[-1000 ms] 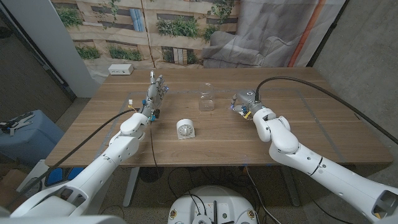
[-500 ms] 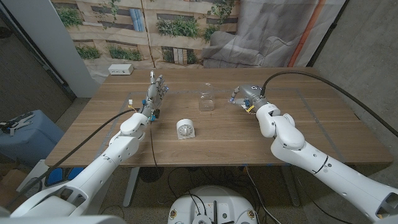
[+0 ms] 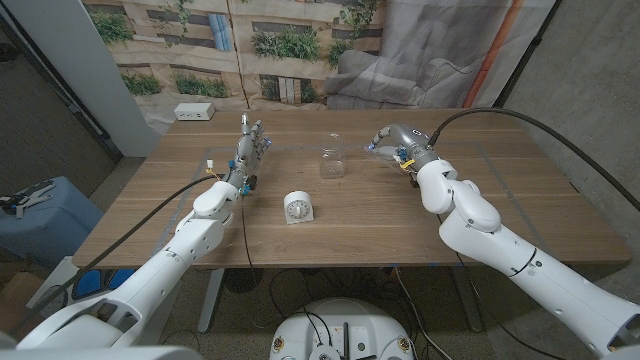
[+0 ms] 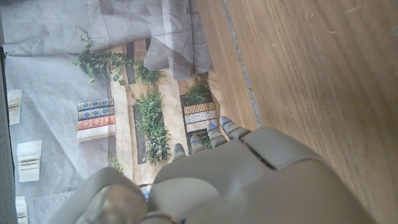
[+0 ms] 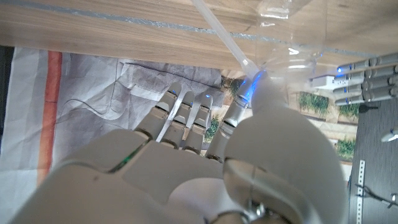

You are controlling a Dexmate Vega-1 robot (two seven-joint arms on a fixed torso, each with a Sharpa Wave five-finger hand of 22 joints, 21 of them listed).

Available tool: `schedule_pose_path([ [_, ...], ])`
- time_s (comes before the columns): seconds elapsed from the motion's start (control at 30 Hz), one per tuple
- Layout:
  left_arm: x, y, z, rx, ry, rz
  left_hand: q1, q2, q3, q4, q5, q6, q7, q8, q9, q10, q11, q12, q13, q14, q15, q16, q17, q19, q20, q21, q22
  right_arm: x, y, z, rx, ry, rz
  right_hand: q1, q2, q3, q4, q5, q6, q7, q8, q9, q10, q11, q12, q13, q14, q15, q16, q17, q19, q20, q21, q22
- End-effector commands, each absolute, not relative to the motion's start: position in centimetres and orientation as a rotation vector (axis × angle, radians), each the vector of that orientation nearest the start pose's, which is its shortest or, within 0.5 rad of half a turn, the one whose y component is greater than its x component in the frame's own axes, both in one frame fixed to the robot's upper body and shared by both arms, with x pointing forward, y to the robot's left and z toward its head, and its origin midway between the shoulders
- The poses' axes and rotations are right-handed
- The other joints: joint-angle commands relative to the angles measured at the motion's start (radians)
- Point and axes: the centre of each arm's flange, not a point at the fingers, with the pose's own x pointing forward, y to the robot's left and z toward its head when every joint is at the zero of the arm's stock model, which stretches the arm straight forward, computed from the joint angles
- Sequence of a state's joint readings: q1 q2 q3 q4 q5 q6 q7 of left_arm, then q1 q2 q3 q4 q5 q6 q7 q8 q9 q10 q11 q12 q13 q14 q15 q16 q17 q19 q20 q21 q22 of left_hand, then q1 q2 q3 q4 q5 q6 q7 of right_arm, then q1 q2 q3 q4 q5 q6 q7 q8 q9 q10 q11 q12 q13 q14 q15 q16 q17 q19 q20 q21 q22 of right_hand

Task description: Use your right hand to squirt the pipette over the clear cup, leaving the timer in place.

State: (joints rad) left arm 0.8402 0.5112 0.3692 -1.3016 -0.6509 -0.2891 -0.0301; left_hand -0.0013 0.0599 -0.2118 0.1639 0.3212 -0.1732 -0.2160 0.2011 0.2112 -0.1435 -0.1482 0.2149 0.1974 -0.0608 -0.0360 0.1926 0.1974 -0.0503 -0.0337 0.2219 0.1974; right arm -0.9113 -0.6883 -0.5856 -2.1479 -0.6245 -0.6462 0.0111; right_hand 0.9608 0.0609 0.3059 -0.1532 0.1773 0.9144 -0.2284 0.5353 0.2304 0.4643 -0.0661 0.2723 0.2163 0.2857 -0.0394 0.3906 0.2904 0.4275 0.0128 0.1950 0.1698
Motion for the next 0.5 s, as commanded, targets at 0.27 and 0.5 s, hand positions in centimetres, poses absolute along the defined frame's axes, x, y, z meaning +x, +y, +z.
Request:
schedule_pose_path([
  [0.27, 65.3, 29.1, -2.7, -0.042, -0.593, -0.206, -0.001, 0.045, -0.005, 0.000, 0.005, -0.005, -0.006, 0.006, 0.002, 0.000, 0.001, 0.005, 0.006, -0.008, -0.114, 0.006, 0.002, -0.005, -0.092, 0.006, 0.002, 52.3, -16.9, 5.2, -0.888, -0.619, -0.079, -0.006, -0.003, -0.005, 0.003, 0.008, -0.007, 0.004, -0.008, -0.005, -0.004, 0.002, -0.004, 0.005, -0.010, -0.039, -0.001, 0.004, -0.009, 0.005, -0.003, 0.002],
  [0.5, 65.2, 29.1, -2.7, -0.041, -0.593, -0.206, -0.001, 0.045, -0.005, 0.000, 0.005, -0.005, -0.006, 0.006, 0.002, -0.002, -0.001, 0.004, 0.006, -0.008, -0.114, 0.006, 0.002, -0.005, -0.091, 0.006, 0.002, 52.4, -16.8, 5.7, -0.772, -0.629, -0.053, -0.006, -0.001, -0.006, 0.002, 0.009, -0.010, 0.005, -0.014, -0.010, -0.017, 0.007, -0.011, 0.005, -0.014, -0.033, -0.002, 0.004, -0.010, 0.008, -0.003, 0.002],
])
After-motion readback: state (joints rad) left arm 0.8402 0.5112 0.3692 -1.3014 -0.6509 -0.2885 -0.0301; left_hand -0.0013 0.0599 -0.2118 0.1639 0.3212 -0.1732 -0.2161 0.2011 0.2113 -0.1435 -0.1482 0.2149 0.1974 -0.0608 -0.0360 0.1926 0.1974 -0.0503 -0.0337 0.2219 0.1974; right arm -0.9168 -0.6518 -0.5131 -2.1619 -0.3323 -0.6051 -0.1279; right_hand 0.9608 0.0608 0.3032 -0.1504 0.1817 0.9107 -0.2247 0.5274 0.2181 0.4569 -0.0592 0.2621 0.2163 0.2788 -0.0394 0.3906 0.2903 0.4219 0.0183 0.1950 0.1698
